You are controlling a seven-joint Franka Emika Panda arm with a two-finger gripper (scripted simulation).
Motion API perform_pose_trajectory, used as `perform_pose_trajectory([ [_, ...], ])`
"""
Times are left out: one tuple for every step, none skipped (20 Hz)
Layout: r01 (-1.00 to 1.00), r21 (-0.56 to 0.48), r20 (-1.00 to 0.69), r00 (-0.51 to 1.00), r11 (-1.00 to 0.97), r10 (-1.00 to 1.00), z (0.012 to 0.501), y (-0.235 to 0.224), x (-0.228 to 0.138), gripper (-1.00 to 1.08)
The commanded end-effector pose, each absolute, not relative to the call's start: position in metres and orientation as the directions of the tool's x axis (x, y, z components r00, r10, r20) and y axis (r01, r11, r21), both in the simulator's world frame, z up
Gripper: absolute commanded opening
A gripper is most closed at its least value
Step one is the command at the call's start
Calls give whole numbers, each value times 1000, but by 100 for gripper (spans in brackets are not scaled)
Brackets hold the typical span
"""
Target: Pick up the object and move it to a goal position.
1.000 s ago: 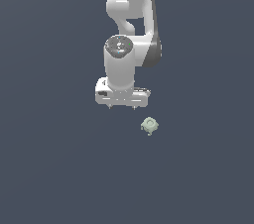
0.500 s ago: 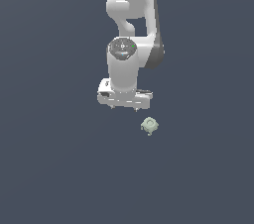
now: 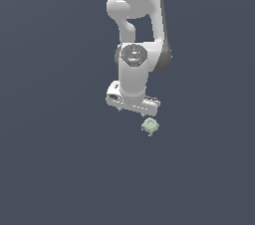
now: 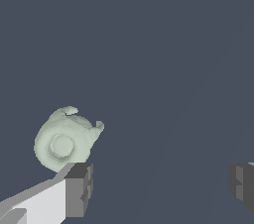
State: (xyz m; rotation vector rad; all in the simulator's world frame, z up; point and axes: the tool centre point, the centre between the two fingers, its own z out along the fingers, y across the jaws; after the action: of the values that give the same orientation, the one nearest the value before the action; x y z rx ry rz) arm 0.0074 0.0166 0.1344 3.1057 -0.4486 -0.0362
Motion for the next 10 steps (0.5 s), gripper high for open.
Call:
perform_pose_trajectory([
  [-332, 7, -20, 943, -943, -332, 130, 26, 10, 100],
  [-352, 7, -19, 936, -936, -352, 128, 30, 11, 100],
  [-372, 7, -18, 928, -928, -372, 126, 34, 12, 100],
  [-391, 7, -17, 920, -920, -391, 124, 38, 13, 100],
  [-410, 7, -16, 912, -912, -410, 122, 42, 14, 100],
  [-429, 6, -15, 903, -903, -429, 121, 46, 14, 100],
  [-448, 6, -14, 894, -894, -448, 119, 49, 15, 100],
  [-467, 6, -13, 884, -884, -467, 117, 53, 16, 100],
  [-485, 6, -12, 874, -874, -485, 115, 57, 17, 100],
  [-503, 6, -11, 864, -864, -503, 113, 61, 18, 100],
])
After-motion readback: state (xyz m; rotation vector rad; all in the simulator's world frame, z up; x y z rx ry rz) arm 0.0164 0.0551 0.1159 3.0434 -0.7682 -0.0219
